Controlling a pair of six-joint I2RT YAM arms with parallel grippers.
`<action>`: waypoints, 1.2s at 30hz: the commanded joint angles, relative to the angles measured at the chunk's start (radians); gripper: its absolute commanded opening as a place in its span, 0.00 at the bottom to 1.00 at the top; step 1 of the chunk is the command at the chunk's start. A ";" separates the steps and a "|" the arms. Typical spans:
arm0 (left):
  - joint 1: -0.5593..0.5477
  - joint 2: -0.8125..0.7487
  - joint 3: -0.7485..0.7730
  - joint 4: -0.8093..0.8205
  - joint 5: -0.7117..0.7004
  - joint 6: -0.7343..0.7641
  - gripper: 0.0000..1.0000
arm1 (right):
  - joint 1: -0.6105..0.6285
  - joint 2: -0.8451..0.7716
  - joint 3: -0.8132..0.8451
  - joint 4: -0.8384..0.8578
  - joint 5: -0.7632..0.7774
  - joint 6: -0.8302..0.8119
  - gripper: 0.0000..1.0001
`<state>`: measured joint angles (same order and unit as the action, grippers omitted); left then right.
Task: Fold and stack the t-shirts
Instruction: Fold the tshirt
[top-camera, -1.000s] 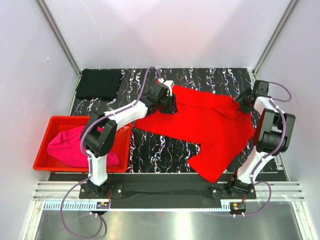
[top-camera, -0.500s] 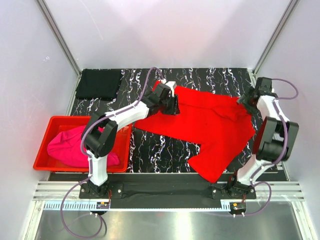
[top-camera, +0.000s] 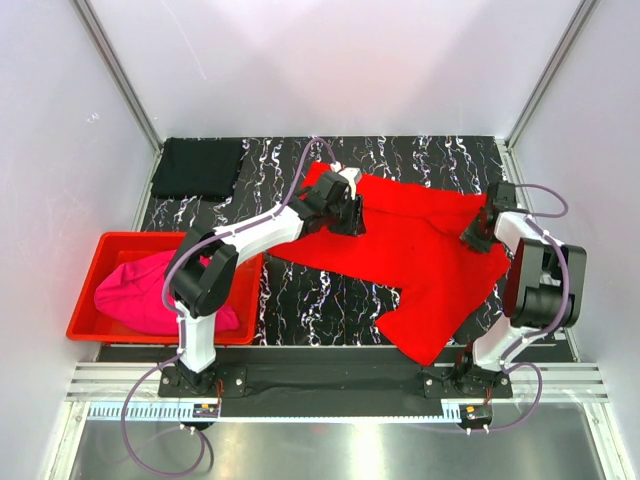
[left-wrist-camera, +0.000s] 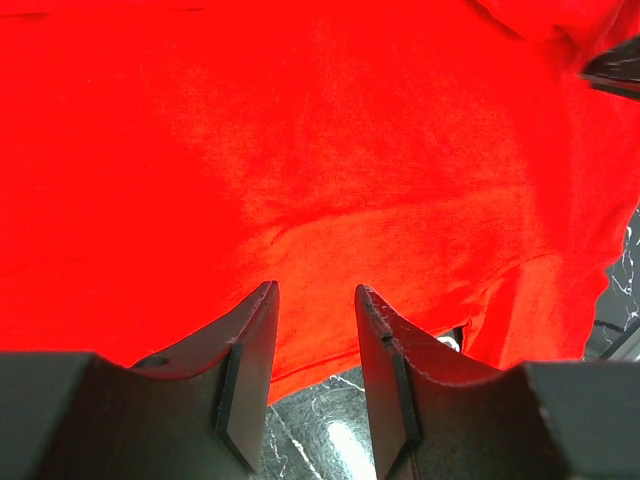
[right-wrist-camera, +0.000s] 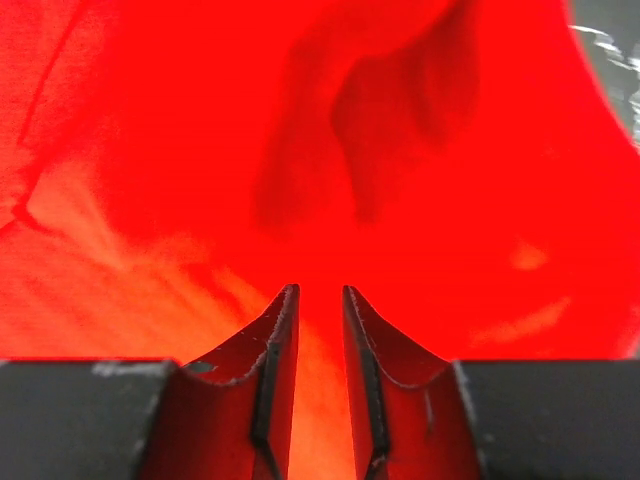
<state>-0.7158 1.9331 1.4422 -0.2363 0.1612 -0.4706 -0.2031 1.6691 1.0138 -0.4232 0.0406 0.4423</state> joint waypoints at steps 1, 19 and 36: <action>0.001 -0.022 0.043 0.025 0.003 0.020 0.41 | 0.005 0.053 0.040 0.103 0.012 -0.019 0.32; 0.003 0.009 0.058 0.014 0.003 0.026 0.40 | 0.005 0.182 0.173 0.116 0.016 -0.033 0.38; 0.001 0.010 0.060 0.018 0.011 0.018 0.40 | 0.005 0.184 0.224 0.061 -0.021 0.024 0.05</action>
<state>-0.7151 1.9480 1.4582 -0.2470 0.1612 -0.4629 -0.1982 1.8805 1.1919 -0.3470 0.0334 0.4461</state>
